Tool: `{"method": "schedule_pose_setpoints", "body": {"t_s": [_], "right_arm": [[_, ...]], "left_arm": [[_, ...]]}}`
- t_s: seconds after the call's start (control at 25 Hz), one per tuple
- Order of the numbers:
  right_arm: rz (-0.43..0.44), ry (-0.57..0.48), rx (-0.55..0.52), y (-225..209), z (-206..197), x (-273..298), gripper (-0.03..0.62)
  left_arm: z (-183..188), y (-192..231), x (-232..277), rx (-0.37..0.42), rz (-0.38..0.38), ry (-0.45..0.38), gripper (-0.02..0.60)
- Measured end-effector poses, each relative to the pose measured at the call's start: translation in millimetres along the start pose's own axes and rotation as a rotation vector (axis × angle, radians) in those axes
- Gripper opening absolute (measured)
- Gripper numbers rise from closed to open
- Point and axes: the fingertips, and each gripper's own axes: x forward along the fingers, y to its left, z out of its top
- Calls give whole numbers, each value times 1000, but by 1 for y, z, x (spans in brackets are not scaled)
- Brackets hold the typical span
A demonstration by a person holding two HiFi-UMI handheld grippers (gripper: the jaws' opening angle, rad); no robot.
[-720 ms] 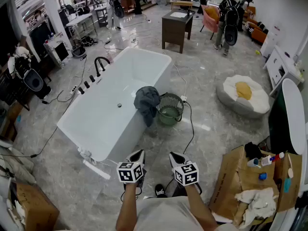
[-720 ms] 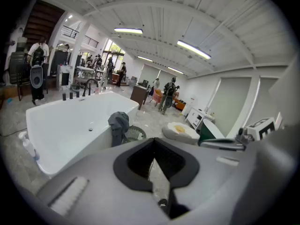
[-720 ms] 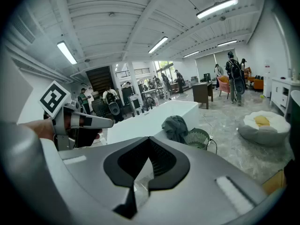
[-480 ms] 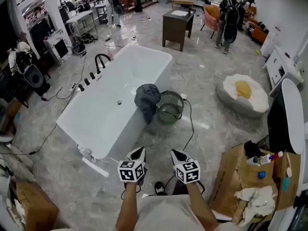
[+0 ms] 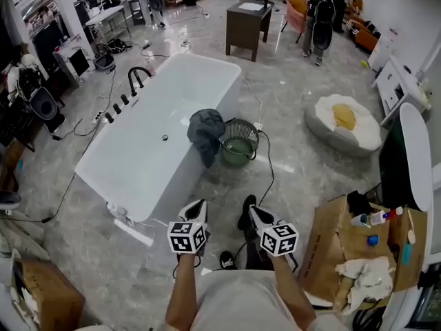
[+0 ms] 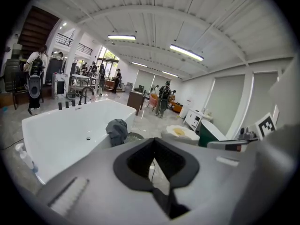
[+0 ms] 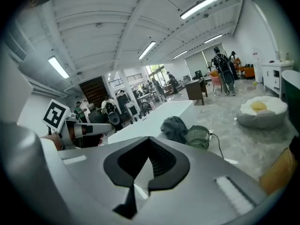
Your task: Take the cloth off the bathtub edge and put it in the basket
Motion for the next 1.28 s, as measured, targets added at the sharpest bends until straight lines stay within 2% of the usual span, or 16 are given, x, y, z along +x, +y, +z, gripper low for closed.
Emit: {"method": "schedule_pose_setpoints", "body": {"t_s": [0.28, 0.56, 0.72, 1.0, 1.28], "right_arm": [[5, 33, -74, -11, 15, 21, 2], [12, 62, -158, -16, 26, 54, 2], [1, 83, -184, -40, 33, 77, 2], [26, 84, -133, -96, 65, 119, 2], [97, 65, -107, -135, 116, 166, 2]], "left_arm": [[24, 20, 14, -45, 36, -53, 57], [30, 47, 27, -79, 99, -53, 57], [38, 57, 56, -89, 127, -43, 57], [62, 45, 115, -50, 144, -16, 57], [105, 43, 155, -20, 208, -11, 57]]}}
